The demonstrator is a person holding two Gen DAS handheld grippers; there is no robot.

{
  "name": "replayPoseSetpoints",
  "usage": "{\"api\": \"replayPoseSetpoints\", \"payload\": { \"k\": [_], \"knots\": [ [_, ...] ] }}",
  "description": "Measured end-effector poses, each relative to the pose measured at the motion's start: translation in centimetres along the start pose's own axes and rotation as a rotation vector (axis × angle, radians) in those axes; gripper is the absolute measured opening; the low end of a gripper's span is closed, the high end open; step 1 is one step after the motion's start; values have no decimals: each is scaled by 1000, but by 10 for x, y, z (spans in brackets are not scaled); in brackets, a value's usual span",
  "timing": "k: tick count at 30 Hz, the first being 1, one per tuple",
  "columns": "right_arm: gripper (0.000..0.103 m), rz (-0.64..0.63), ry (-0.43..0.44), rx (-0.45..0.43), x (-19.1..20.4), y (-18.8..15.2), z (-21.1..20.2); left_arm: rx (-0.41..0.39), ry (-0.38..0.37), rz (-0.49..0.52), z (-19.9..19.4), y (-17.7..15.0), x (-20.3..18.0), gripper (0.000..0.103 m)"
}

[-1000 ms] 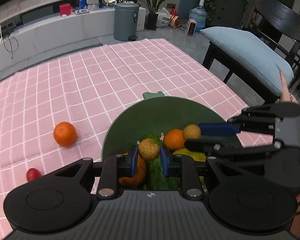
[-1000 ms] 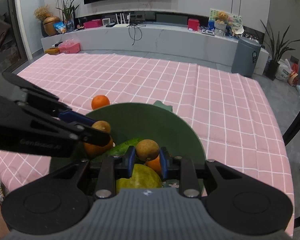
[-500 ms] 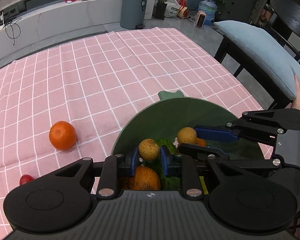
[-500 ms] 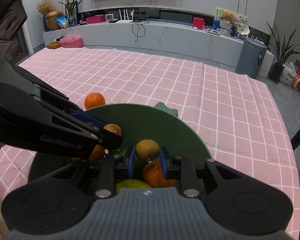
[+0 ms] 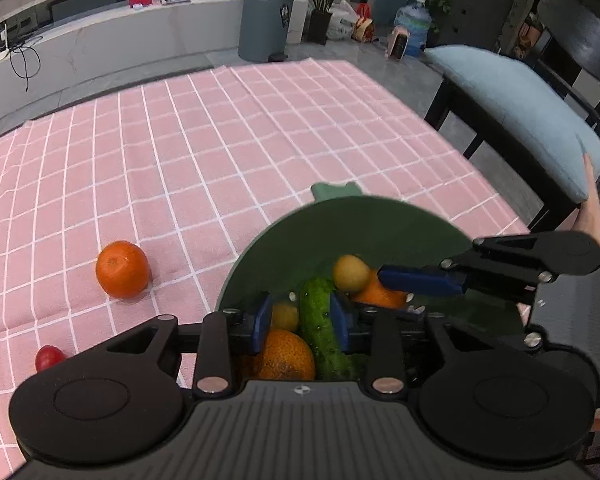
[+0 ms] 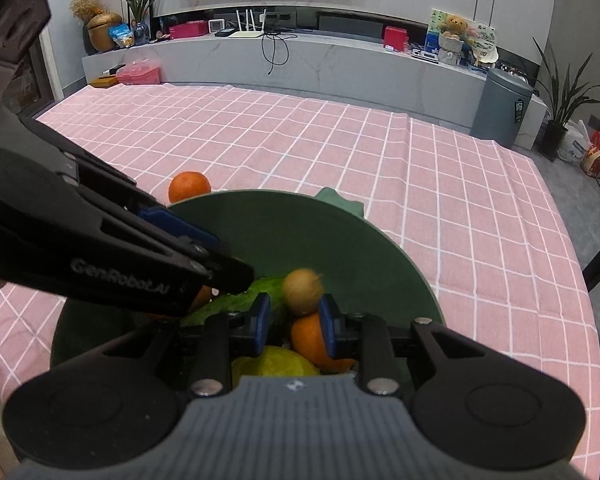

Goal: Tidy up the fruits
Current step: 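Open the left gripper into the colander while the right gripper releases its brown fruit, then grasp the red fruit with the left gripper while the right gripper grasps the last orange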

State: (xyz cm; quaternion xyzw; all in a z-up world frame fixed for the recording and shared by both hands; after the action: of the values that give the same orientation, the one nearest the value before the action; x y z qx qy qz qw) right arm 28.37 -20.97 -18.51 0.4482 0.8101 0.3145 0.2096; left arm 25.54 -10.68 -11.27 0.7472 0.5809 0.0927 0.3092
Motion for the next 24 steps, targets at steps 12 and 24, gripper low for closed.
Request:
{"api": "replayPoseSetpoints", "payload": {
  "k": [12,24],
  "knots": [
    [56,-20,-56,-94,14,27,-48,-183,58,18,-78,5,10,64],
    [67,-83,-11,-168,65,76,-61,-281,176,-74,-123,-12,83,70]
  ]
}}
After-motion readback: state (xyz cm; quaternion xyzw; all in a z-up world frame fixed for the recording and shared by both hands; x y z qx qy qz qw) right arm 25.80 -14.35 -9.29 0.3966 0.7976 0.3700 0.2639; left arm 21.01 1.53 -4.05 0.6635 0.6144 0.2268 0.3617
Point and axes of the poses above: each gripper's, at about its wrist camera, not at the fingertips, and z roughly the way its jaws point, x to its left, y to its top, the point moved 9 cm from there along z, roughly the way its jaws point, and after that the axes turned 4 degrees about -y, right-handed, at the moved point
